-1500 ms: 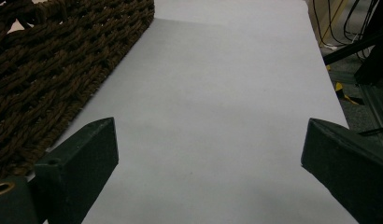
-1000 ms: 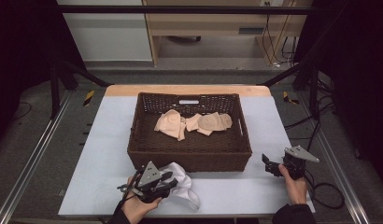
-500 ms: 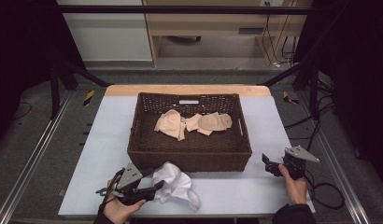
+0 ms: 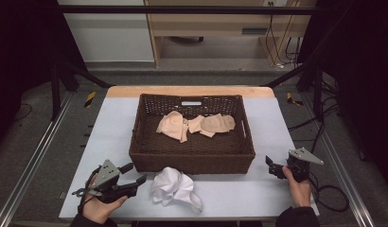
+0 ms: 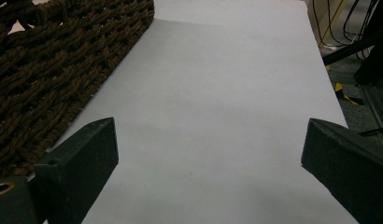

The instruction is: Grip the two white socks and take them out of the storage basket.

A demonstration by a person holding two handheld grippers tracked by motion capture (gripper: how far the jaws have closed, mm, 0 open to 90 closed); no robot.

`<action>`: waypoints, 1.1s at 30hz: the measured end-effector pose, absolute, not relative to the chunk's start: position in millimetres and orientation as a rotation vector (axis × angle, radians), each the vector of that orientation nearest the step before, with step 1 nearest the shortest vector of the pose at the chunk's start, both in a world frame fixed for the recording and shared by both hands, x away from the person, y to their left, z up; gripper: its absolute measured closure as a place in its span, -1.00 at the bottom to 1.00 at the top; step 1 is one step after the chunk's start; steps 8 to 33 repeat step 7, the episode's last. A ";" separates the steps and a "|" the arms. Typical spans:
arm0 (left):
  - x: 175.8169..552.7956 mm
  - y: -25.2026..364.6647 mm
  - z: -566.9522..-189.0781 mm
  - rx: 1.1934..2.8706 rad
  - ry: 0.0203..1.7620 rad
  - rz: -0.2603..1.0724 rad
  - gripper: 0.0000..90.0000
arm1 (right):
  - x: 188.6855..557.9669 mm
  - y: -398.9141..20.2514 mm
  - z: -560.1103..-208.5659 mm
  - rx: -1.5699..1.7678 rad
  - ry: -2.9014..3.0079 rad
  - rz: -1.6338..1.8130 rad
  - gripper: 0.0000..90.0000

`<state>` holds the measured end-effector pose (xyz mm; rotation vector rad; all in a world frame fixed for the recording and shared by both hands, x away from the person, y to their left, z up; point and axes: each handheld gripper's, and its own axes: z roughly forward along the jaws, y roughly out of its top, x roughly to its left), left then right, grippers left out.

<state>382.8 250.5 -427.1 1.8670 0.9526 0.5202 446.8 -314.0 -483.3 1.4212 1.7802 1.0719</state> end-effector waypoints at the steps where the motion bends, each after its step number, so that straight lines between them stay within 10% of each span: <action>1: 383.6 255.8 -428.6 1.865 0.974 0.532 -0.25 | 446.9 -314.0 -483.3 1.422 1.780 1.072 -0.91; 33: 393.1 283.1 -446.4 1.876 1.125 0.610 -0.24 | 447.0 -314.3 -483.3 1.423 1.780 1.073 -0.91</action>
